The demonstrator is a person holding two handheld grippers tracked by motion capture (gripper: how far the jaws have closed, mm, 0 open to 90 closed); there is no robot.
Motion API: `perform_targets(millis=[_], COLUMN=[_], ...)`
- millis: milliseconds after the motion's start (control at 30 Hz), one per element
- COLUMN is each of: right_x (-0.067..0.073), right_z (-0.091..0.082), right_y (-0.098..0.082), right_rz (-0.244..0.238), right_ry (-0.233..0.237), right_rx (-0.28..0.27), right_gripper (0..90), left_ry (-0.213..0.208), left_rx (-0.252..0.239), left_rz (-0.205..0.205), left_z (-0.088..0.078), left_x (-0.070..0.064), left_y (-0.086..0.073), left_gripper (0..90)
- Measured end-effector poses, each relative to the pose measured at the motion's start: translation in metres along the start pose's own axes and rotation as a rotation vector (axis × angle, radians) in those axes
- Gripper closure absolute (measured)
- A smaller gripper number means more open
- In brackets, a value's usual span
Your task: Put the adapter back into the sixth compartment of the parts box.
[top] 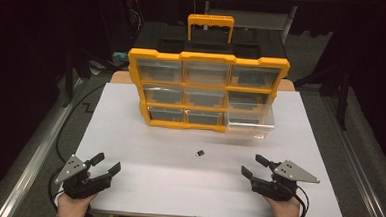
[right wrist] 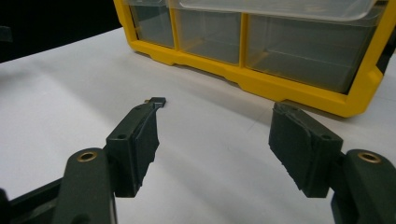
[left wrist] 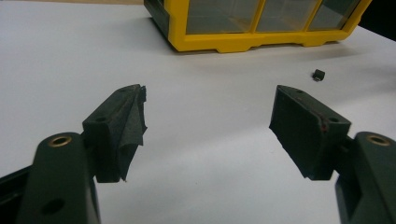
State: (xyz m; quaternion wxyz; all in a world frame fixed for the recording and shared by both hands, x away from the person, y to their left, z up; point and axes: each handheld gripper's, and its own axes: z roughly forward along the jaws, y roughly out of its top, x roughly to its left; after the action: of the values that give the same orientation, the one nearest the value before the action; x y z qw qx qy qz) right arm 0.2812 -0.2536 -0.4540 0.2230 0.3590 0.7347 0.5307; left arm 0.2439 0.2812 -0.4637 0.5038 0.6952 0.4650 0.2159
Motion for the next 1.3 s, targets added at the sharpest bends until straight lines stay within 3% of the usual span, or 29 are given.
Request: perform_targets(millis=[1300], right_x=[0.025], right_z=[0.056], right_y=[0.021], right_rz=[-0.043], right_ry=[0.097], right_rx=[0.050], right_gripper=[35.0], left_ry=[0.009], left_rx=[-0.007], left_rz=[-0.002], left_z=[0.000], left_x=[0.001], left_y=[0.000], left_gripper=[26.5])
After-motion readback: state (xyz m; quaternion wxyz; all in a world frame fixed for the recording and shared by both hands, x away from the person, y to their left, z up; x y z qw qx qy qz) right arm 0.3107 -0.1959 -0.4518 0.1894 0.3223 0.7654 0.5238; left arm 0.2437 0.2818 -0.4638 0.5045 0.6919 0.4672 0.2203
